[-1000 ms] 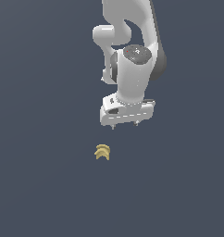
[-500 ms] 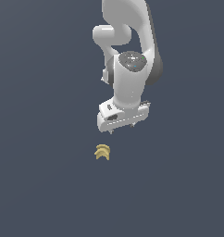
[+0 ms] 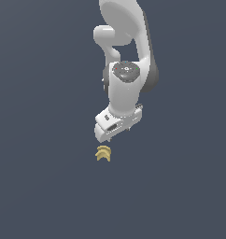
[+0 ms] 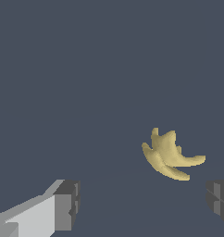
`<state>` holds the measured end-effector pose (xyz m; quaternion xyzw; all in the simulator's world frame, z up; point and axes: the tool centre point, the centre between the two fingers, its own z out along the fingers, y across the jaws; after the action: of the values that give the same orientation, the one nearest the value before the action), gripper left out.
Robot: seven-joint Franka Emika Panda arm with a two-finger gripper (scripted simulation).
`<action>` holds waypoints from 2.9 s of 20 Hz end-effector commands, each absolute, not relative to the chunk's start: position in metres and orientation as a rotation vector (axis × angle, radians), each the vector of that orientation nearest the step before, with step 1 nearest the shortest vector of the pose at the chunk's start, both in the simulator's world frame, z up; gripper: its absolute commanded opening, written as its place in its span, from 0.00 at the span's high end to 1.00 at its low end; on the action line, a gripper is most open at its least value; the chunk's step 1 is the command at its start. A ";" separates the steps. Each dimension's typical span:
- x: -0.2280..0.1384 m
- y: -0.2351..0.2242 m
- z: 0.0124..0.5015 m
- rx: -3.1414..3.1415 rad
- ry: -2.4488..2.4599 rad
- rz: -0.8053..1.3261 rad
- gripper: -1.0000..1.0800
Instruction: Pick up the object and move it to a goal position.
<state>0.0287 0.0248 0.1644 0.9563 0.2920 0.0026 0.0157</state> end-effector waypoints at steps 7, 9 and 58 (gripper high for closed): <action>0.037 0.009 0.148 2.868 1.211 -0.003 0.04; 0.039 0.006 0.145 2.839 1.280 -0.005 0.04; 0.058 -0.045 0.051 2.310 2.130 0.000 0.04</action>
<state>0.0578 -0.0454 0.0587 0.7355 0.6775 -0.0002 -0.0001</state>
